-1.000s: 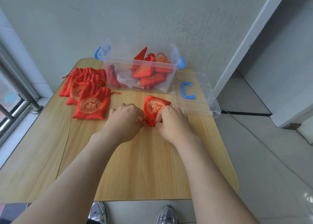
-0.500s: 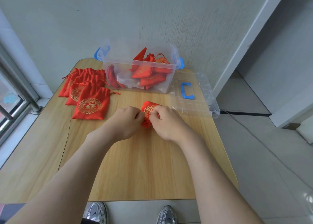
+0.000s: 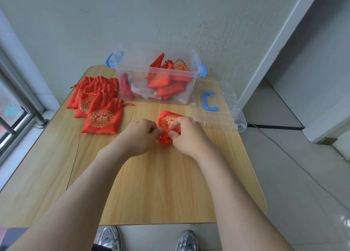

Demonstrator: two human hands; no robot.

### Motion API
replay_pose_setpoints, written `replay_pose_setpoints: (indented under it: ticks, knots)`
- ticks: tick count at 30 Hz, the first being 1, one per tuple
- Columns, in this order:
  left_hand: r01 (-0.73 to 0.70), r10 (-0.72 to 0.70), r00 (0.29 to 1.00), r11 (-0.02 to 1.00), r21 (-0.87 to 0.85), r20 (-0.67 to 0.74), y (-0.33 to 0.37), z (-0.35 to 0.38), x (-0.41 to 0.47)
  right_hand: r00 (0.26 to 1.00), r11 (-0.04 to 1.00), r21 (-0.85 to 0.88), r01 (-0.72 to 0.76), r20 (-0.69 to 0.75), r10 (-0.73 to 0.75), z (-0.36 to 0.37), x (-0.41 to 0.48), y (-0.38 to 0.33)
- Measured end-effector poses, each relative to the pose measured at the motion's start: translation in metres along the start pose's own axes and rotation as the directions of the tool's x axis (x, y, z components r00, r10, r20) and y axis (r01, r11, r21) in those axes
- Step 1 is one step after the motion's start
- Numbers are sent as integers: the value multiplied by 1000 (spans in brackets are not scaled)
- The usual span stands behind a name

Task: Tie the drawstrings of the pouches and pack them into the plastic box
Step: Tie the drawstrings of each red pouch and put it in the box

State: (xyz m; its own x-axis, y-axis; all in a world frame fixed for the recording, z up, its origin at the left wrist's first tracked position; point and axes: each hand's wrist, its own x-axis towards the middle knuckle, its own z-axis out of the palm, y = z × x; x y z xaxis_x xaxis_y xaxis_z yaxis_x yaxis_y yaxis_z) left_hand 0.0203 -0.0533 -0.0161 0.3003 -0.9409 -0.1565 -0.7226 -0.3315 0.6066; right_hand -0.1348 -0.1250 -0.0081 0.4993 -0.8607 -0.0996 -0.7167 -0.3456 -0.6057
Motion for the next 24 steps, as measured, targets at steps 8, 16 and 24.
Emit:
replay_pose_setpoints:
  ticks: [8,16,24]
  knots:
    - [71,-99,993,942,-328,-69,8,0,-3,993,998,-40,51,110,-46,-3,-2,-1]
    - [265,-282,955,667,-696,93,13,-1,-2,990,997,-52,53,130,-46,0,0,0]
    - [290,-215,957,699,-654,194,12,-2,-3,998,1000,20,14,60,-15,5,4,5]
